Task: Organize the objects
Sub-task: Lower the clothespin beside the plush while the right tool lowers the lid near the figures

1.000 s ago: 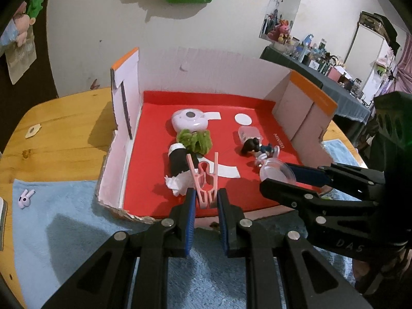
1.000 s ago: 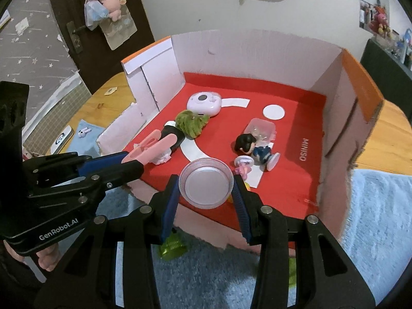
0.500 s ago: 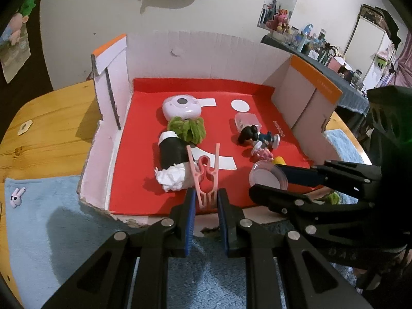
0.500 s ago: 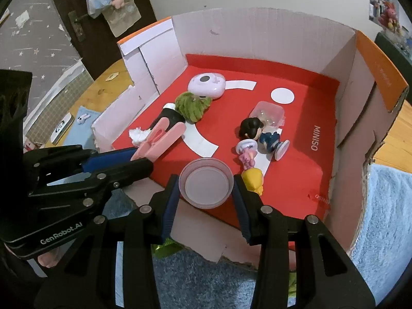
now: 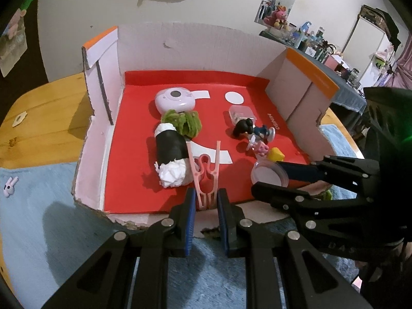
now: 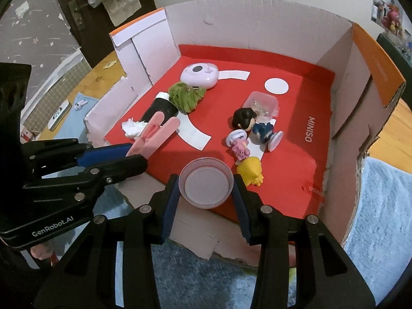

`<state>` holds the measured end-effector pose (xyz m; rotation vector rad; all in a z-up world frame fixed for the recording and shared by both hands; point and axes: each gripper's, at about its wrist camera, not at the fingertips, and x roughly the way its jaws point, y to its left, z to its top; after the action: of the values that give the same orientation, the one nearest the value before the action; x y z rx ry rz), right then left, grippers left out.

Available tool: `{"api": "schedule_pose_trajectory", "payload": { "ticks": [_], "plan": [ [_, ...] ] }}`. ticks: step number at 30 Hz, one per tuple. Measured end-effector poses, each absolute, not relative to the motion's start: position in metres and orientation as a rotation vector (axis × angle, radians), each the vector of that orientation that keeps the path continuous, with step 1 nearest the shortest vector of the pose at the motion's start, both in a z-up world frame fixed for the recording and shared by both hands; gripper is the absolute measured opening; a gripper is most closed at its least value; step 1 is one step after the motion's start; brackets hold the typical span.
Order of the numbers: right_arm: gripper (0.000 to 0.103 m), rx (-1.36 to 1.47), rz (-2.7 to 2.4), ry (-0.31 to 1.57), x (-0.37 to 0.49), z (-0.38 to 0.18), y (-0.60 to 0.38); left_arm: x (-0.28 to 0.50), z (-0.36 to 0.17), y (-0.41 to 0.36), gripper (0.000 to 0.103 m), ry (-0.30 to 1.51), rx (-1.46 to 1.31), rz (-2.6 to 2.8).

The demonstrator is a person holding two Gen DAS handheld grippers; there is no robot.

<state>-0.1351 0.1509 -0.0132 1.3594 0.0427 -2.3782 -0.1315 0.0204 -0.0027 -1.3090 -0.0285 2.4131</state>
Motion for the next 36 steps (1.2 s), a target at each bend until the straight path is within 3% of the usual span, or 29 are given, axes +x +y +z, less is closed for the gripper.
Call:
{"api": "schedule_pose_trajectory", "payload": {
  "ticks": [13, 36],
  "plan": [
    [0.039, 1.46, -2.427, 0.057, -0.152, -0.009, 0.167, -0.149, 0.0, 0.023, 0.017, 0.018, -1.334, 2.376],
    [0.04, 1.384, -2.519, 0.077, -0.15, -0.01, 0.168, -0.16, -0.003, 0.029, 0.019, 0.053, -1.325, 2.41]
  ]
}}
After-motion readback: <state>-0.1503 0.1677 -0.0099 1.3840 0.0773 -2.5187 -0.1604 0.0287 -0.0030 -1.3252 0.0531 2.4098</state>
